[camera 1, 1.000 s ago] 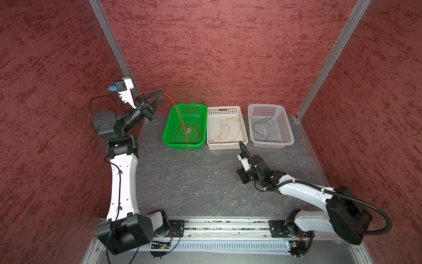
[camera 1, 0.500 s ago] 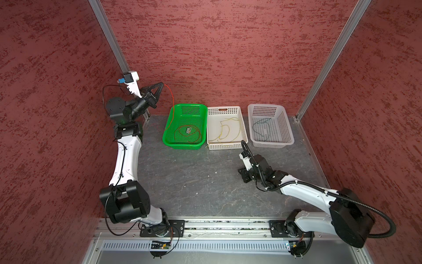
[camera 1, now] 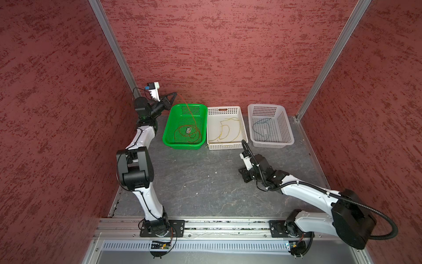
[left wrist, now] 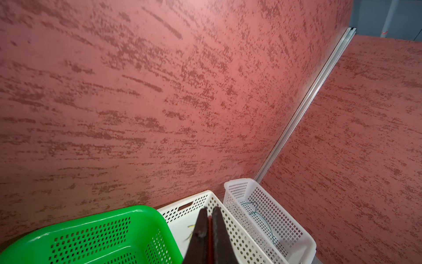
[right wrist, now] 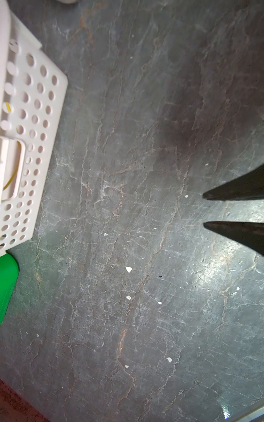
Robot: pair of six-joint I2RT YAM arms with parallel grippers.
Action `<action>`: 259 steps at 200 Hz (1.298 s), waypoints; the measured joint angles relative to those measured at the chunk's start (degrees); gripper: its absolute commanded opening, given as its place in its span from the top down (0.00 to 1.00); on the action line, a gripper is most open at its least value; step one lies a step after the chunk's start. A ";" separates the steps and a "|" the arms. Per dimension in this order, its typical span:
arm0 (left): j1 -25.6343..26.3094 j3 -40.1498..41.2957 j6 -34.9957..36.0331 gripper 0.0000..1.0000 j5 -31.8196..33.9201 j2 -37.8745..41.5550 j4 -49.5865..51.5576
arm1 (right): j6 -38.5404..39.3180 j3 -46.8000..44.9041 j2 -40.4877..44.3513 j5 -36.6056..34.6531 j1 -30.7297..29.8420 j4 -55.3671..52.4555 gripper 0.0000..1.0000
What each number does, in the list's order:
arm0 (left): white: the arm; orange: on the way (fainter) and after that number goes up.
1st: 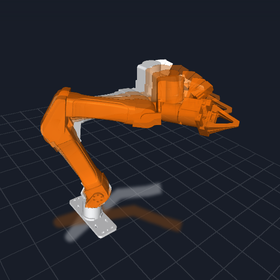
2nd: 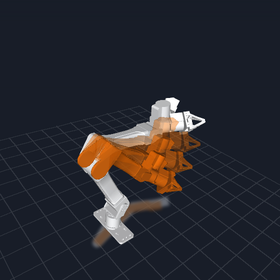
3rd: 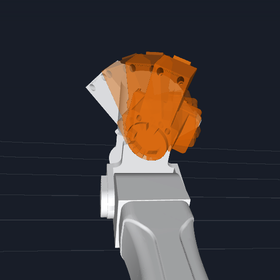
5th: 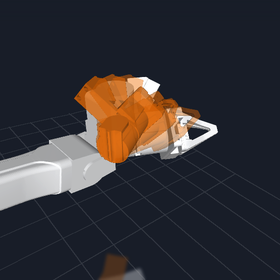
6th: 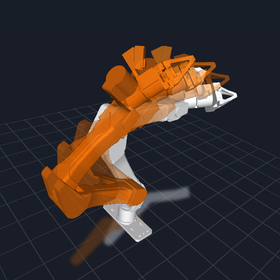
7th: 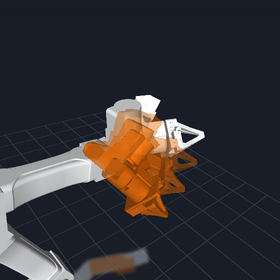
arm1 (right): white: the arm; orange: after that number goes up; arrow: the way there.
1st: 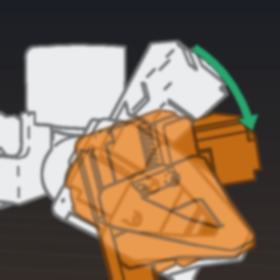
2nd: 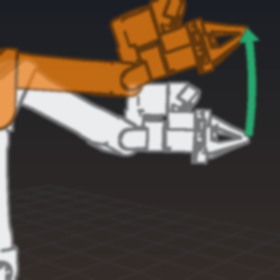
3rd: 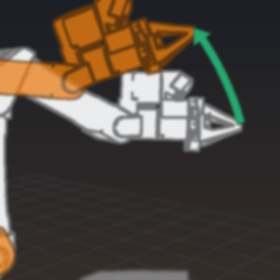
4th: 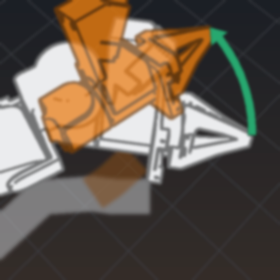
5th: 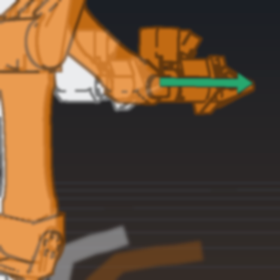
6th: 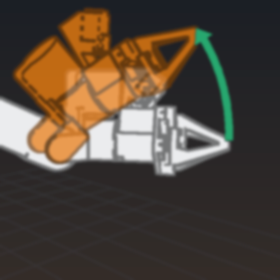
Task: Untangle and sort cables by color
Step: Place the cable into the container.
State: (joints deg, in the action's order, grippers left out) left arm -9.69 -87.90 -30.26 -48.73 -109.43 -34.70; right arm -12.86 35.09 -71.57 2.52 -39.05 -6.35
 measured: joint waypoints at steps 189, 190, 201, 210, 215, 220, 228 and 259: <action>8.72 -12.09 28.20 0.00 35.87 -12.92 40.02 | -0.11 1.16 1.79 -1.75 0.26 -1.66 0.43; 8.70 -12.09 28.15 0.01 35.85 -12.92 40.15 | -0.13 1.16 1.79 -1.77 0.26 -1.68 0.42; 8.59 -11.50 27.65 0.01 36.09 -12.70 40.48 | -0.26 1.16 1.97 -1.79 0.26 -1.64 0.39; 8.61 -9.94 27.47 0.01 36.35 -11.89 40.26 | -0.15 1.16 2.14 -1.81 0.26 -1.62 0.38; 8.70 -8.35 27.34 0.01 36.48 -10.99 40.11 | -0.15 1.18 2.23 -1.81 0.26 -1.62 0.37; 8.83 -6.88 27.15 0.01 36.46 -10.01 40.02 | -0.15 1.18 2.27 -1.86 0.26 -1.62 0.36; 9.11 -4.13 27.02 0.01 36.63 -8.09 39.67 | -0.09 1.36 2.34 -1.95 0.26 -1.70 0.34; 10.82 5.75 25.29 0.01 35.39 2.60 37.07 | 0.28 3.78 2.21 -2.89 0.31 -2.16 0.01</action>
State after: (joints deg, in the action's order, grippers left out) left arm 1.13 -82.15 -4.97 -13.34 -106.83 2.37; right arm -12.58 38.87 -69.36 -0.36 -38.74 -8.51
